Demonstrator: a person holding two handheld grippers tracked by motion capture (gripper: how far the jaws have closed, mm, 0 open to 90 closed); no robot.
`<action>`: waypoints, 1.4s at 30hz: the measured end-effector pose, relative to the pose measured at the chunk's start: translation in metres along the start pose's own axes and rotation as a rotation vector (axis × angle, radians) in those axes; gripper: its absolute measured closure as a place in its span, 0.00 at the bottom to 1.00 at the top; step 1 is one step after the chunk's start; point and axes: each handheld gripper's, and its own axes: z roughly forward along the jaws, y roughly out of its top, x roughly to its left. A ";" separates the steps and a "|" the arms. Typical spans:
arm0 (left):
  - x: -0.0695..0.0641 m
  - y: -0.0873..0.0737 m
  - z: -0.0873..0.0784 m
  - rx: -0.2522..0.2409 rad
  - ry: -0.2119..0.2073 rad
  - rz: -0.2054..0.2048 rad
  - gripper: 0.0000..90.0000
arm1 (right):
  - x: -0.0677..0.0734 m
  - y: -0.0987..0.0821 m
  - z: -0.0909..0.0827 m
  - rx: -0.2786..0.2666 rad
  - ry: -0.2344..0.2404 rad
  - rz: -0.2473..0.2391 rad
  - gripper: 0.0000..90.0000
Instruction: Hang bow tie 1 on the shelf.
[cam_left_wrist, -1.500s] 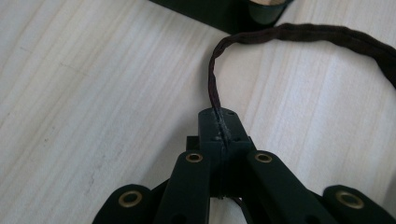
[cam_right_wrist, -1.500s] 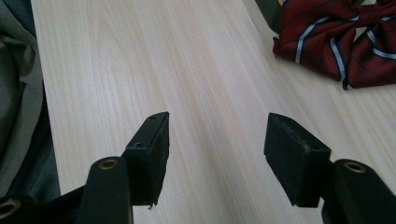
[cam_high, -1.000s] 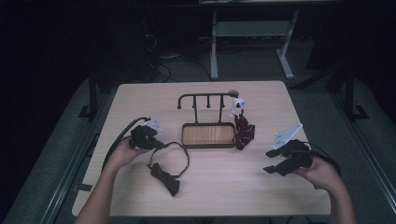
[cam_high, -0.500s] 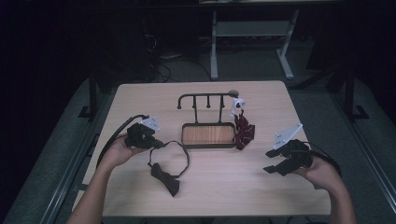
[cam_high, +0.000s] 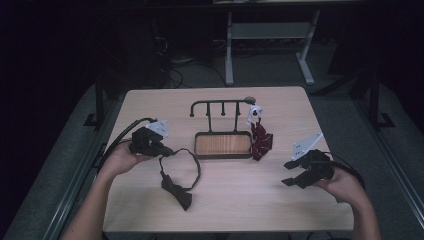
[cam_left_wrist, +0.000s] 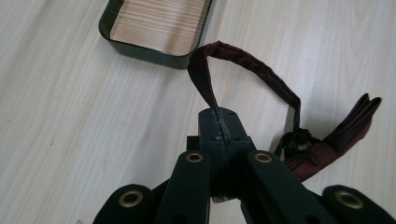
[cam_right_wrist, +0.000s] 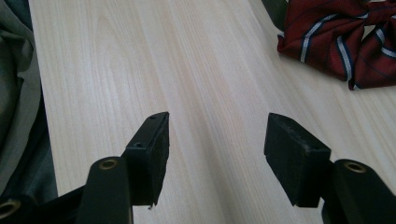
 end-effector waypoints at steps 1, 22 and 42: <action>0.000 0.001 -0.001 -0.002 0.001 0.005 1.00 | 0.000 0.000 0.000 0.001 0.000 -0.001 0.44; -0.007 0.026 -0.027 0.002 0.010 0.058 1.00 | 0.000 0.000 0.000 0.003 0.002 0.002 0.44; -0.008 0.052 -0.047 -0.006 0.010 0.097 1.00 | 0.000 0.000 -0.001 0.000 0.002 0.003 0.45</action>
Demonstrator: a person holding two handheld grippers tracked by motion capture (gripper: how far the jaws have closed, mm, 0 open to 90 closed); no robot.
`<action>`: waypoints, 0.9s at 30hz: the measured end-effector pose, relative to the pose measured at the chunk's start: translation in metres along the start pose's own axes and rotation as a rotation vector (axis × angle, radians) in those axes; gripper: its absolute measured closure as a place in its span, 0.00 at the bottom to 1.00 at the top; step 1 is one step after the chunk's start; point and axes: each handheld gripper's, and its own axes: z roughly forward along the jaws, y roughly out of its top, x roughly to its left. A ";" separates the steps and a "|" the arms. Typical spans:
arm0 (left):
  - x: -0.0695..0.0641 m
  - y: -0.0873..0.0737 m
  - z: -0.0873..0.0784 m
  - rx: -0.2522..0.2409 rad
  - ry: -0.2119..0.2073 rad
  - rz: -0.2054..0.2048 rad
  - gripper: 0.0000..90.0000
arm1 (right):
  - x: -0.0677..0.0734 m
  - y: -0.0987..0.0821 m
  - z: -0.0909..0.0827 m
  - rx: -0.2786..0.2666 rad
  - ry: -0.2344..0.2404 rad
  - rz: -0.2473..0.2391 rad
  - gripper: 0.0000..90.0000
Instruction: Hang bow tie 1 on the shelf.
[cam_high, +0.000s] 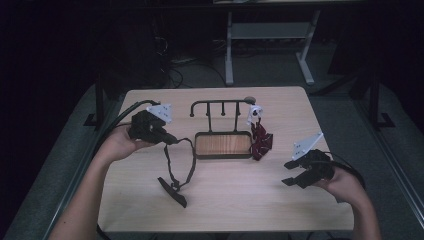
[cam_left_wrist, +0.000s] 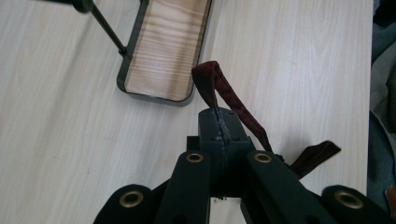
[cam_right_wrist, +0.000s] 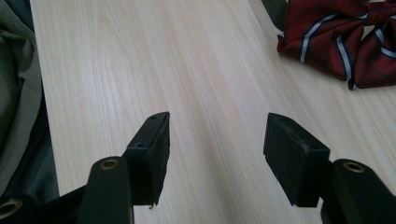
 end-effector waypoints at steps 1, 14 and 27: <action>0.000 0.001 -0.001 0.000 0.003 0.003 1.00 | 0.000 0.000 0.000 0.000 0.000 0.000 0.45; 0.004 0.021 -0.015 -0.007 0.026 0.019 1.00 | 0.000 0.000 0.000 0.001 0.001 0.000 0.45; 0.014 0.032 -0.024 -0.008 0.032 0.005 1.00 | -0.001 -0.001 -0.001 -0.002 0.000 -0.002 0.45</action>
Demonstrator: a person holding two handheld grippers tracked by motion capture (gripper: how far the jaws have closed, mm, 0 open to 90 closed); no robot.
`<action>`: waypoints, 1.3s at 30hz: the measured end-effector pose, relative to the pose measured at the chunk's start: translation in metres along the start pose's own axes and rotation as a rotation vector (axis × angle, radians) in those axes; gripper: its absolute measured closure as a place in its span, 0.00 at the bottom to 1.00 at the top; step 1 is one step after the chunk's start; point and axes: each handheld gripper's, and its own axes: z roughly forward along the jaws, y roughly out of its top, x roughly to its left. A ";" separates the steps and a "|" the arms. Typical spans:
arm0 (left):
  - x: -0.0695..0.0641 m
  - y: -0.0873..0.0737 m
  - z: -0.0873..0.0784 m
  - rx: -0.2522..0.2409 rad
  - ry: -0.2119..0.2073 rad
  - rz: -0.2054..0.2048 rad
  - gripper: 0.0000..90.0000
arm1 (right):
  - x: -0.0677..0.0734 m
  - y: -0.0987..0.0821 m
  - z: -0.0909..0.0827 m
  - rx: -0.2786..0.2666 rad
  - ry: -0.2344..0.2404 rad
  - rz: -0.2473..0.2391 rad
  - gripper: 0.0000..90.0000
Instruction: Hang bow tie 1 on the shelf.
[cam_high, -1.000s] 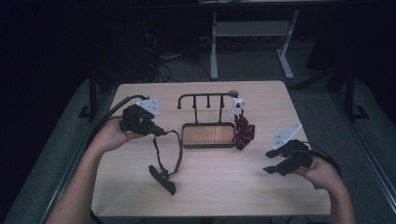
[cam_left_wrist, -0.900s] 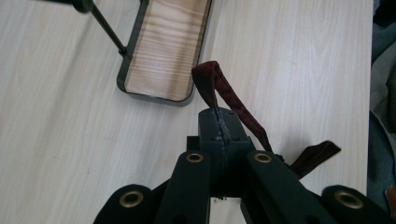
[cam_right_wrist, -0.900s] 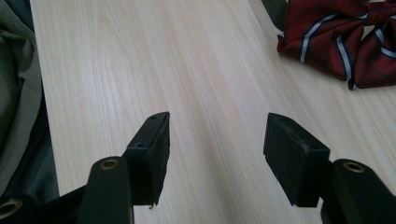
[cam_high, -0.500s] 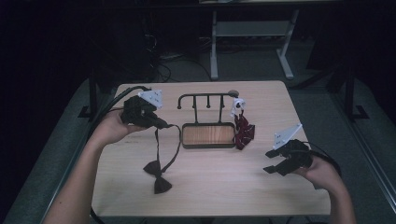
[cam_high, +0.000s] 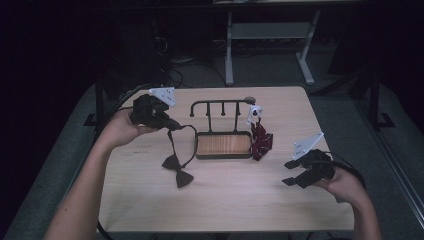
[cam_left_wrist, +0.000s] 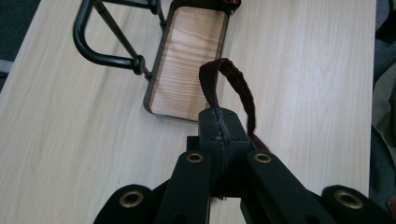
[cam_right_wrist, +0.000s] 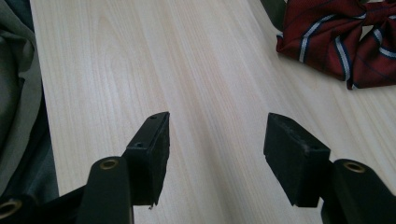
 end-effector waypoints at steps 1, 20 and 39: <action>0.001 0.001 -0.001 0.000 0.002 0.001 1.00 | 0.000 0.000 0.000 0.001 0.000 0.001 0.45; 0.023 0.020 -0.007 0.035 0.031 -0.023 1.00 | 0.000 0.000 0.000 0.001 0.002 0.007 0.45; 0.046 0.028 0.003 0.051 0.075 -0.082 1.00 | -0.002 -0.003 0.000 -0.002 0.007 0.009 0.45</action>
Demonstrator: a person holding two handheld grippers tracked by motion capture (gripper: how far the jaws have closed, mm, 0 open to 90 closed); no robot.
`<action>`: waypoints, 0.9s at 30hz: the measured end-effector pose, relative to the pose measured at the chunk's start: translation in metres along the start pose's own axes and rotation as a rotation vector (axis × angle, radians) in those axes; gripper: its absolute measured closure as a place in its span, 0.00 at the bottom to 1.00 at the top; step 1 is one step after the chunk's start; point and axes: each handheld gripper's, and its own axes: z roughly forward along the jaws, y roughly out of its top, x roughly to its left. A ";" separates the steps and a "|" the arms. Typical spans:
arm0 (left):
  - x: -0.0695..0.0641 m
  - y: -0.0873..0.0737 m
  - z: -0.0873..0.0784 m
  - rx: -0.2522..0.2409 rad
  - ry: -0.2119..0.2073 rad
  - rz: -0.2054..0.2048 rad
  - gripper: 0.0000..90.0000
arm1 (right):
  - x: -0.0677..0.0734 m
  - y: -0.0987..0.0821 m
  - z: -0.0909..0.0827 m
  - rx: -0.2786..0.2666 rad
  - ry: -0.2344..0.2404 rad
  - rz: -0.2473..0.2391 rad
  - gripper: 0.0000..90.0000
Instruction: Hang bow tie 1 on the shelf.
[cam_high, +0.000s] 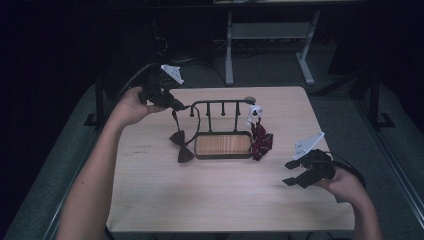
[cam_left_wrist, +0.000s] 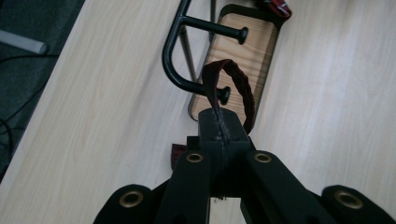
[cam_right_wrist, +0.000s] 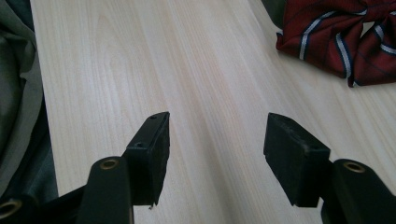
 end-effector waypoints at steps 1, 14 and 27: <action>0.001 0.001 0.001 -0.001 0.000 -0.004 1.00 | 0.000 0.000 0.000 0.001 0.001 0.001 0.45; 0.008 0.003 0.015 0.050 0.012 -0.022 1.00 | -0.001 -0.002 -0.001 0.000 -0.001 0.004 0.45; 0.012 -0.003 0.021 0.056 0.009 -0.044 0.99 | -0.003 -0.004 0.002 0.005 0.005 0.009 0.45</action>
